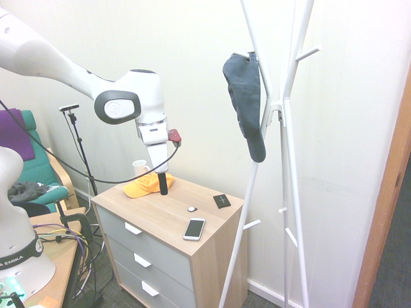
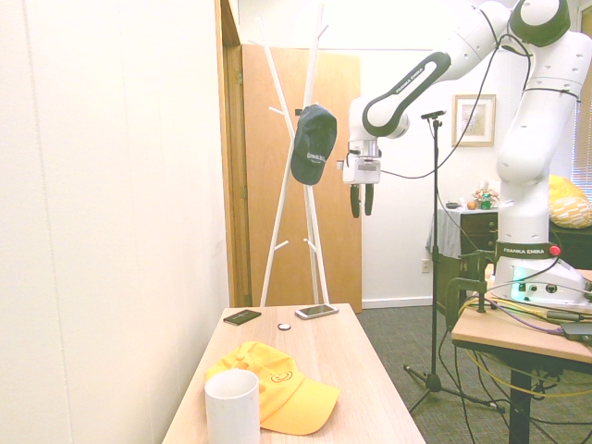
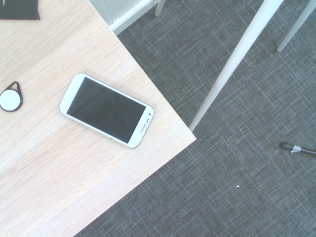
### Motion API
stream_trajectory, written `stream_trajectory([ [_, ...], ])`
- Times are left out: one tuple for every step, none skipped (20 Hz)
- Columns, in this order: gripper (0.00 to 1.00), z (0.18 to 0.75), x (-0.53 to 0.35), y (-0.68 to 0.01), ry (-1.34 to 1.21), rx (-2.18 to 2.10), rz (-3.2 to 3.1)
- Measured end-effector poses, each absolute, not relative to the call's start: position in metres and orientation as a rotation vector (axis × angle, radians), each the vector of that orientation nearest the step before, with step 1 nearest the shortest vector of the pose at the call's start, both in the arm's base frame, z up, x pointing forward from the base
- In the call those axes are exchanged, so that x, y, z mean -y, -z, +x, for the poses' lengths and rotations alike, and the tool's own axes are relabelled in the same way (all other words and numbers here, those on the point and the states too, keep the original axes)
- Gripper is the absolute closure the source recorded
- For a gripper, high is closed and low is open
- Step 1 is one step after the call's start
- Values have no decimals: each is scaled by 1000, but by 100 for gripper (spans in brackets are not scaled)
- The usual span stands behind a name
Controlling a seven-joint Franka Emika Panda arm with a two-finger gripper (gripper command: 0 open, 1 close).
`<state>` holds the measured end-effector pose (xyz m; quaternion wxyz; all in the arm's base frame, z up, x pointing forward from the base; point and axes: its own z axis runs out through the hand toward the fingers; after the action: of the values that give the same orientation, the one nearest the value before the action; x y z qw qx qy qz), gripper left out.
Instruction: Hang the cap
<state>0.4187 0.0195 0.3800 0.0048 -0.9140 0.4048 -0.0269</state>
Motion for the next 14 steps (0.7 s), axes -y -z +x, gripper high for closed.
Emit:
stream_trajectory([
  [0,419,-20,-379,79,-1266,-2865],
  [0,420,-20,-377,73,-1261,-2869],
  [0,422,-22,-376,75,-1256,-2869],
  [0,426,-25,-374,84,-1243,-2871],
  [0,432,-32,-372,94,-1221,-2875],
  [0,438,-42,-369,103,-1194,-2882],
  [0,445,-55,-365,109,-1162,-2890],
  [0,452,-71,-359,108,-1133,-2899],
  [0,457,-90,-351,105,-1105,-2909],
  [0,462,-110,-344,96,-1082,-2919],
  [0,465,-131,-335,90,-1054,-2928],
  [0,468,-151,-326,83,-1031,-2939],
  [0,471,-169,-315,75,-1013,-2951],
  [0,474,-184,-306,63,-998,-2963],
])
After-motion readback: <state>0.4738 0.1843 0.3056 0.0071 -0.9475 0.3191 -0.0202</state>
